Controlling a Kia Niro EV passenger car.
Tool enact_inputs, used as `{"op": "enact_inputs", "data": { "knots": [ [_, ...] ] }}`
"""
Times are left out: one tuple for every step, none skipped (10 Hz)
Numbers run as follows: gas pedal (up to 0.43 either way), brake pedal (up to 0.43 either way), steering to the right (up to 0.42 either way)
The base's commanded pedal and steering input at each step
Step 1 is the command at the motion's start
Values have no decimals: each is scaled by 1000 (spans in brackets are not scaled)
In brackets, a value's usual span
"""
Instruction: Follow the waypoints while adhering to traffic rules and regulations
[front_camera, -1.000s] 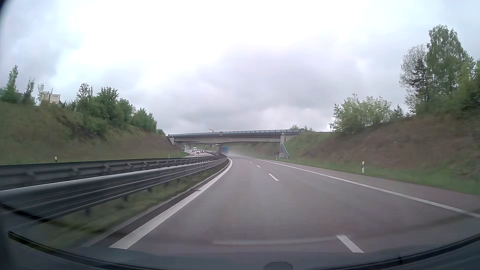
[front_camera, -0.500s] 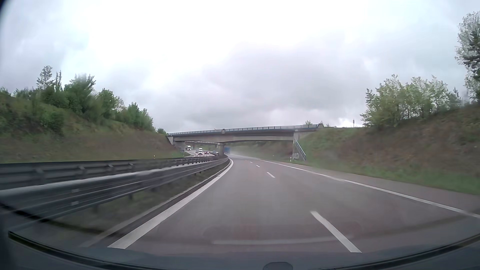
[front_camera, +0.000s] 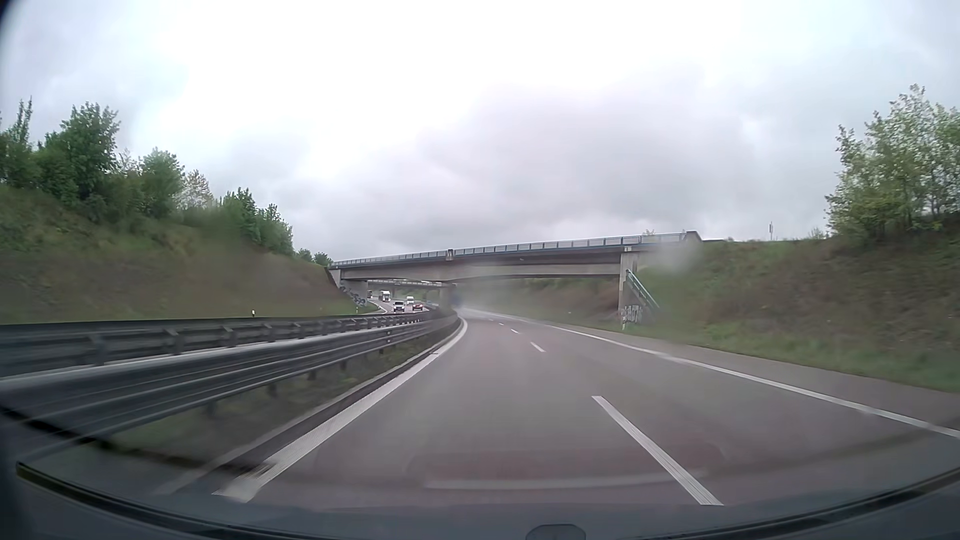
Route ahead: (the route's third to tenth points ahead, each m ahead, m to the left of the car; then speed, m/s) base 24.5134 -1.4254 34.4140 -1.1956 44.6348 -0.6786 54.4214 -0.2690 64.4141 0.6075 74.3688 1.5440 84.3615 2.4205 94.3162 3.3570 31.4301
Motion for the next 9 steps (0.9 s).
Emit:
{"op": "enact_inputs", "data": {
  "knots": [
    [299, 0, -9],
    [299, 0, -9],
    [311, 0, -8],
    [311, 0, -8],
    [311, 0, -8],
    [319, 0, -8],
    [370, 0, -9],
    [390, 0, -9],
    [390, 0, -9]
  ]
}}
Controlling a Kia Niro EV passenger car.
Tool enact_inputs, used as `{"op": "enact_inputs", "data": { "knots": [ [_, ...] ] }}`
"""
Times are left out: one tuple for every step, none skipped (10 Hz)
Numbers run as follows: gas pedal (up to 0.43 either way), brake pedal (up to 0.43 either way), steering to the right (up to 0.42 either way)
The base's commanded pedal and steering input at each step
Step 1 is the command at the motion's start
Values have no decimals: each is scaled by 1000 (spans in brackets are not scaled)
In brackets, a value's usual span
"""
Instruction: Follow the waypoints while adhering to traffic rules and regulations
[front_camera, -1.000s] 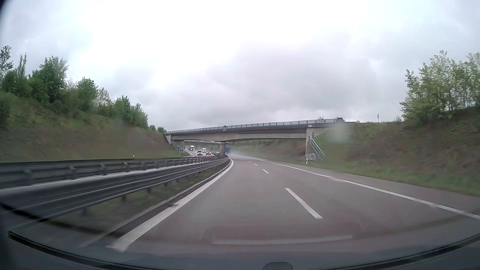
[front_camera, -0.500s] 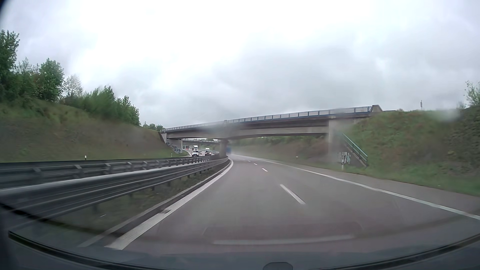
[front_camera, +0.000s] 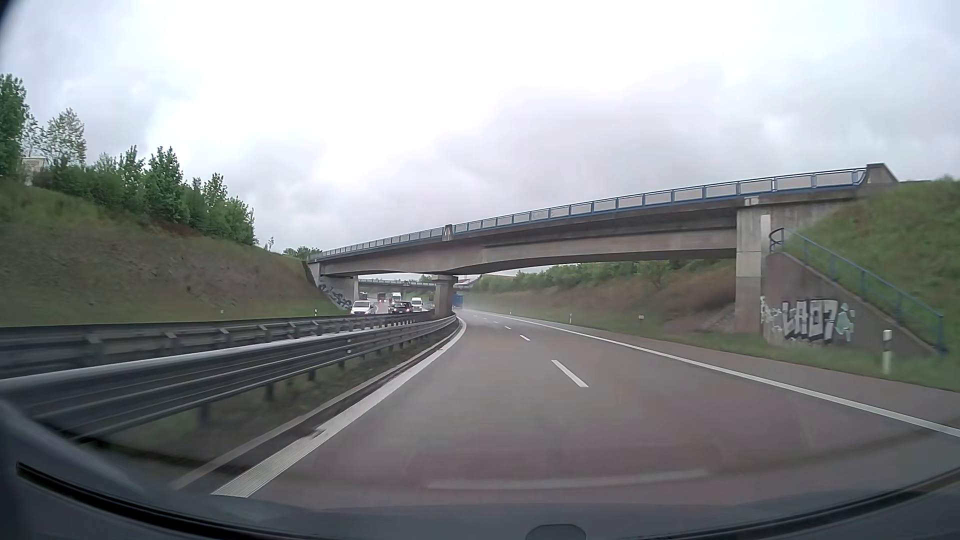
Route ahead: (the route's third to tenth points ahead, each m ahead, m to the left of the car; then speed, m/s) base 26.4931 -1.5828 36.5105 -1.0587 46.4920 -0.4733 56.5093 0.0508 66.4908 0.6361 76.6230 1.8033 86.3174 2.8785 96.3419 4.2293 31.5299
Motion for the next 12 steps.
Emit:
{"op": "enact_inputs", "data": {
  "knots": [
    [390, 0, -9],
    [398, 0, -9],
    [409, 0, -9],
    [429, 0, -9],
    [429, 0, -9],
    [429, 0, -9],
    [429, 0, -9],
    [429, 0, -10],
    [429, 0, -10],
    [429, 0, -10],
    [429, 0, -10],
    [429, 0, -10]
  ]
}}
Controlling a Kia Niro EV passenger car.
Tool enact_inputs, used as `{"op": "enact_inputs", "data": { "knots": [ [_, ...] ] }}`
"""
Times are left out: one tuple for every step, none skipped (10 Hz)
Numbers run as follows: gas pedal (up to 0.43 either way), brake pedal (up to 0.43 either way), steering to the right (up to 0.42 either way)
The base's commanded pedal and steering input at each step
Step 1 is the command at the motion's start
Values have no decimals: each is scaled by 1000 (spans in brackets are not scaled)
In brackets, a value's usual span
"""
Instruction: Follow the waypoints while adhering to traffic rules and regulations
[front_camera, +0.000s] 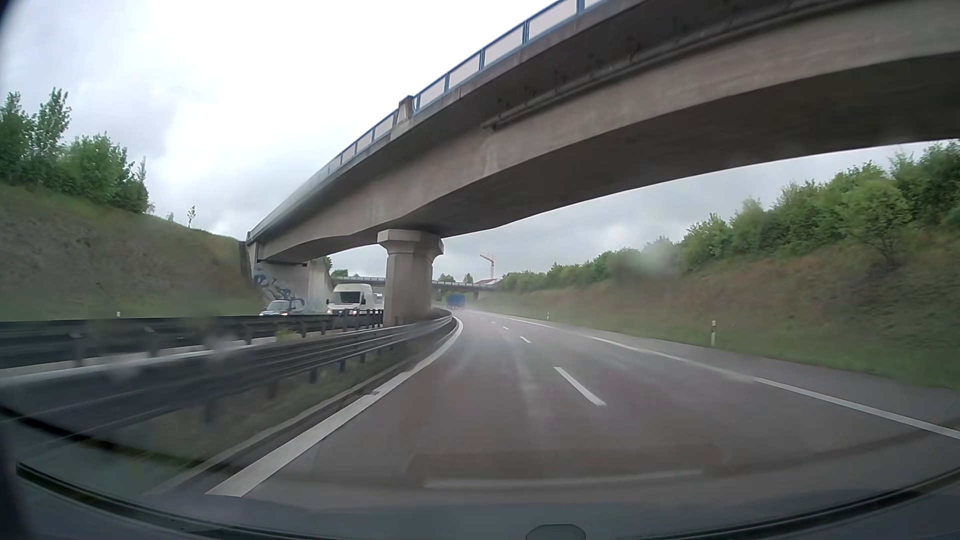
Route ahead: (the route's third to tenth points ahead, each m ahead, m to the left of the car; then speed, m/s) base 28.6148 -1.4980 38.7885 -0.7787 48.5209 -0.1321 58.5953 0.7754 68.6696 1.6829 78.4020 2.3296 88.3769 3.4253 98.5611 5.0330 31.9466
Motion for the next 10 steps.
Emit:
{"op": "enact_inputs", "data": {
  "knots": [
    [429, 0, -10],
    [429, 0, -10],
    [429, 0, -10],
    [429, 0, -10],
    [429, 0, -11],
    [429, 0, -11],
    [429, 0, -12],
    [429, 0, -12],
    [429, 0, -12],
    [441, 0, -12]
  ]
}}
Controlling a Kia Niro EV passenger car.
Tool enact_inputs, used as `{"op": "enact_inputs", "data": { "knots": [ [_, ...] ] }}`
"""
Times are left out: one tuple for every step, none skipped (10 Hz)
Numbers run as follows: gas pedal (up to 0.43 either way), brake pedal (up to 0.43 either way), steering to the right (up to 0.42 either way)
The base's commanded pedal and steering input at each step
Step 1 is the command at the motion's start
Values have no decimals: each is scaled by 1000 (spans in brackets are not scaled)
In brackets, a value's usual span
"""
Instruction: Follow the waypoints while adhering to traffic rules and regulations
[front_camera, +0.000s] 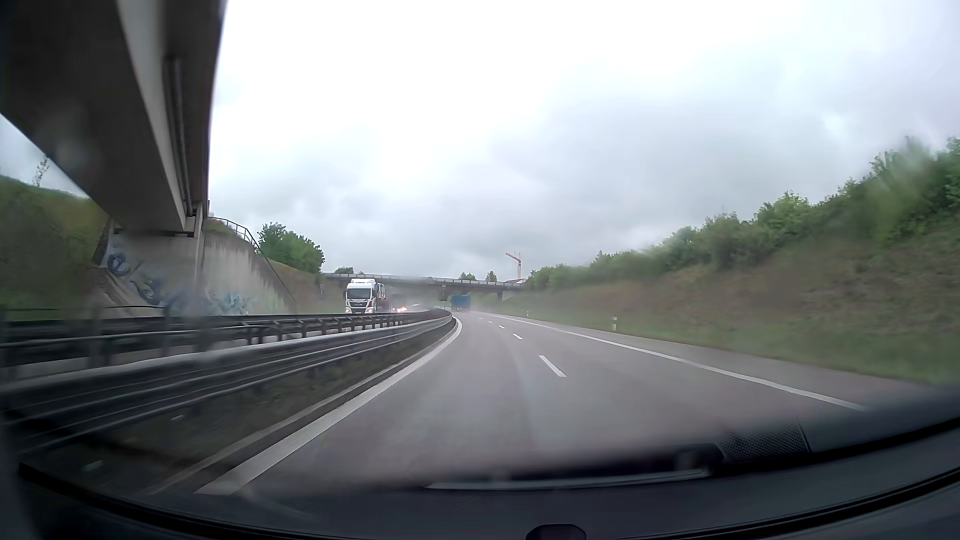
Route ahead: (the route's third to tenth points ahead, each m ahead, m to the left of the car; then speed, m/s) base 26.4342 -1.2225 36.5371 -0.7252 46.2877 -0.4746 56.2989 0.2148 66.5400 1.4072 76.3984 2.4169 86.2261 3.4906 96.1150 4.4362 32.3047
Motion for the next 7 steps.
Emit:
{"op": "enact_inputs", "data": {
  "knots": [
    [441, 0, -12],
    [449, 0, -12],
    [449, 0, -12],
    [469, 0, -12],
    [480, 0, -12],
    [480, 0, -12],
    [488, 0, -12]
  ]
}}
